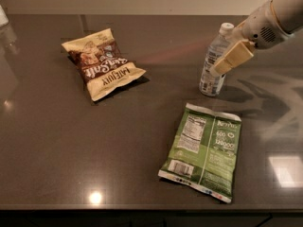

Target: Move blue plastic bottle near brown chip bag

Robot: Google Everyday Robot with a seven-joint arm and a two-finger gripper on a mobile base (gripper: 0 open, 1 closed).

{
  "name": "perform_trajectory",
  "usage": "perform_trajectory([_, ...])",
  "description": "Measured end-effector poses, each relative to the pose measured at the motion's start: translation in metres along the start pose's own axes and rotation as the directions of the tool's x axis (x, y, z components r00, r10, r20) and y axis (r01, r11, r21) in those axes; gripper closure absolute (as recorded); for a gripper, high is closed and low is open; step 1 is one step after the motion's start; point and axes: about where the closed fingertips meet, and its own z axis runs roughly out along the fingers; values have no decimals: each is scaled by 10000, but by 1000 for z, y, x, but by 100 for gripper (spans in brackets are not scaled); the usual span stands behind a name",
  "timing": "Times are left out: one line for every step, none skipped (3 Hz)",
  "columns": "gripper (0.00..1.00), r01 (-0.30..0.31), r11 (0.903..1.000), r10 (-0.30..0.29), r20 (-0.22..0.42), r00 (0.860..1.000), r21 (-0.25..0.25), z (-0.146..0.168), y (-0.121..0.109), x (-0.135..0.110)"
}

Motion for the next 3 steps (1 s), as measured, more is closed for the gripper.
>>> perform_trajectory([42,-115,9994,125,290,9995,-312,7,7,-8])
perform_trajectory([66,-102,9988,124,470,9988,-483,13,8,-15])
perform_trajectory([88,172,9974,-122,715,9974,-700,21,4,-36])
